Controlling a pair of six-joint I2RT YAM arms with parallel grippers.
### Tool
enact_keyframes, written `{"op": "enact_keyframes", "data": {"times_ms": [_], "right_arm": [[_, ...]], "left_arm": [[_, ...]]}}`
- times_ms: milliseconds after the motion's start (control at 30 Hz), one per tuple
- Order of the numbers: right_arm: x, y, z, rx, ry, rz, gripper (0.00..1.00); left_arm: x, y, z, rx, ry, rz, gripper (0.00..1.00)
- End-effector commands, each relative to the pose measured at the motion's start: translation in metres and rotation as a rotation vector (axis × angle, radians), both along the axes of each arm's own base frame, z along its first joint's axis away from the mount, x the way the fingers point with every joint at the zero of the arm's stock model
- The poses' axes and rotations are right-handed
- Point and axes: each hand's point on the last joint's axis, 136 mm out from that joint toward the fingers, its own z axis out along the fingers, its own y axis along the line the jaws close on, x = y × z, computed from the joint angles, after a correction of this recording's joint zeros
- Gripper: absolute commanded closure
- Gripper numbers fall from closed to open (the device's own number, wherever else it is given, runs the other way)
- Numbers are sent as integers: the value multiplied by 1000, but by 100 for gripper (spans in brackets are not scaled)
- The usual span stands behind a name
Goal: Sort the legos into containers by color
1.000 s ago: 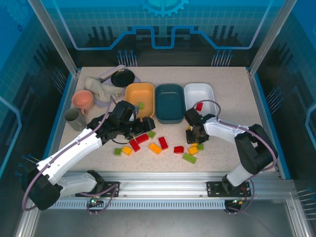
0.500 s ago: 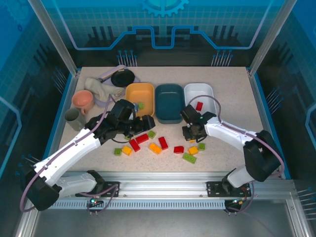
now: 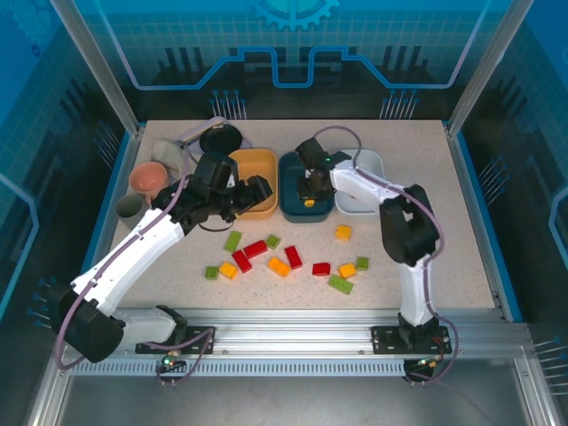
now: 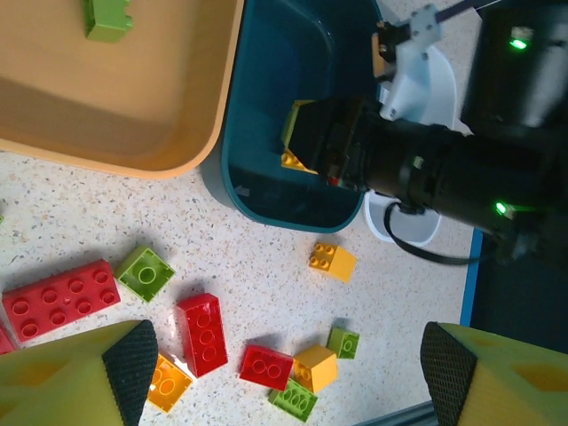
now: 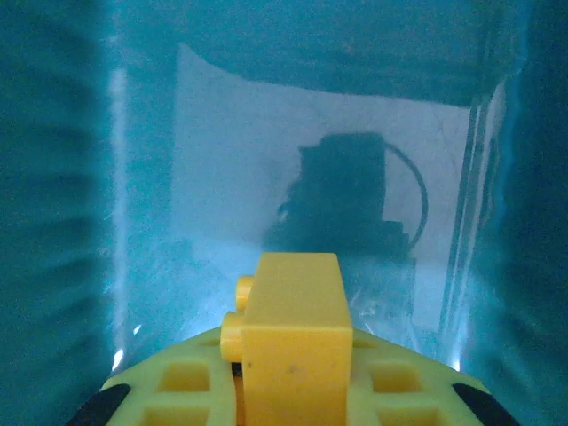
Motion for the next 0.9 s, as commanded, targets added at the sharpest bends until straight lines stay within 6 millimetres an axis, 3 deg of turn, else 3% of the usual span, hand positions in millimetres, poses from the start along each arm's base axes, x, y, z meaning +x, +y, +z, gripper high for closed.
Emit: {"op": "enact_keyframes", "data": {"times_ms": [0, 67, 167, 267, 333, 467, 567, 667, 867], "right_arm": [[0, 8, 9, 9, 38, 33, 65], [0, 8, 22, 11, 9, 40, 51], [-9, 8, 61, 14, -87, 74, 38], [-42, 4, 87, -9, -153, 150, 29], [-75, 1, 88, -19, -160, 245, 26], [-161, 2, 71, -27, -112, 565, 22], [-210, -10, 51, -122, -24, 730, 18], [-235, -20, 35, -215, 73, 803, 16], [-251, -27, 8, -370, 179, 877, 13]], "left_arm": [[-2, -6, 3, -28, -2, -32, 18], [-7, -5, -1, -28, 8, -40, 18], [-21, -5, -12, -29, 33, -78, 18], [-41, -4, -29, -25, 75, -129, 18], [-56, -3, -38, -18, 96, -159, 18], [-81, 0, -52, -9, 116, -208, 18], [-93, 10, -60, 4, 128, -193, 18], [-101, 17, -60, -6, 117, -168, 18], [-114, 25, -60, -11, 115, -154, 18]]}}
